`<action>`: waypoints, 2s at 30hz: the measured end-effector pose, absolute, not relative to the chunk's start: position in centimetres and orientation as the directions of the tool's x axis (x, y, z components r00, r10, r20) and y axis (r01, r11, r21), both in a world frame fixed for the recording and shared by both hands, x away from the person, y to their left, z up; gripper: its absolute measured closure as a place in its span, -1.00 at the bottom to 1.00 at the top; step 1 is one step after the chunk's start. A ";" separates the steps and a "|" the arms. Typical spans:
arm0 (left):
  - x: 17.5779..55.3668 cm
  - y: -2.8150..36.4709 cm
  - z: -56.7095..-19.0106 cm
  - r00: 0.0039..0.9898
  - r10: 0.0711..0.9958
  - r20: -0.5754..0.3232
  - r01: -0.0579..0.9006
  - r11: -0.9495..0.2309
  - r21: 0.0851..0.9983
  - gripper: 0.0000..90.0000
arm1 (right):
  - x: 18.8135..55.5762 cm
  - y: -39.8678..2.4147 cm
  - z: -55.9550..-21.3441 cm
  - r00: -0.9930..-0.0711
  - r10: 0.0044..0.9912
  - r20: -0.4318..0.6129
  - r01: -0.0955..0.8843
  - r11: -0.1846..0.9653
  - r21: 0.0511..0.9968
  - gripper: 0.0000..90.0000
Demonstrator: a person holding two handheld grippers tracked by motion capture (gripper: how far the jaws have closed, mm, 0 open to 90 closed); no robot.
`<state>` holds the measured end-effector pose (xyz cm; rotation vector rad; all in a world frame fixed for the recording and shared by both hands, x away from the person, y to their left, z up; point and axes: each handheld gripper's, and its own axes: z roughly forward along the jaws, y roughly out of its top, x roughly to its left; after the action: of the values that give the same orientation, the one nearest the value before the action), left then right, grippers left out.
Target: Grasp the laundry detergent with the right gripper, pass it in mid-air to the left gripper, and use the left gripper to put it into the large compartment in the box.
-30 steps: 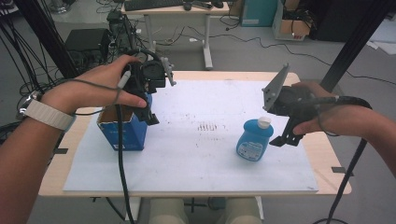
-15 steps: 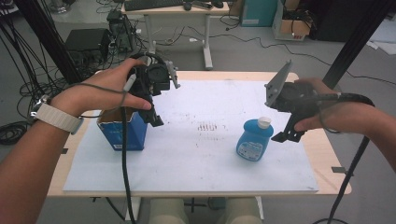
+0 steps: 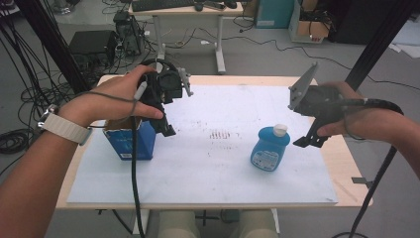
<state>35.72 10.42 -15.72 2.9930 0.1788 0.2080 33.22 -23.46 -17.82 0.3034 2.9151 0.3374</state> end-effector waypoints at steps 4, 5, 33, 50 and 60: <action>35.7 10.2 -15.8 0.984 0.122 0.130 0.103 -0.984 0.143 -0.84 | 33.6 -24.3 -18.1 -0.958 0.234 -0.166 0.188 0.949 0.252 -0.80; 35.7 10.2 -15.9 0.985 0.119 0.129 0.100 -0.985 0.144 -0.84 | 33.6 -24.4 -18.2 -0.957 0.236 -0.167 0.190 0.949 0.251 -0.80; 35.4 10.6 -16.4 0.984 0.134 0.117 0.116 -0.982 0.149 -0.83 | 34.9 -26.8 -19.1 -0.949 0.279 -0.144 0.237 0.938 0.253 -0.84; 35.5 10.9 -17.1 0.985 0.139 0.105 0.122 -0.981 0.154 -0.83 | 35.4 -27.1 -20.7 -0.956 0.259 -0.139 0.224 0.948 0.224 -0.87; 35.7 11.0 -17.5 0.985 0.142 0.101 0.125 -0.980 0.157 -0.83 | 35.7 -27.5 -21.3 -0.953 0.272 -0.133 0.239 0.945 0.222 -0.86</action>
<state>35.66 10.98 -17.49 2.9796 0.2017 0.1679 35.72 -27.54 -21.33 0.3891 2.9382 0.3055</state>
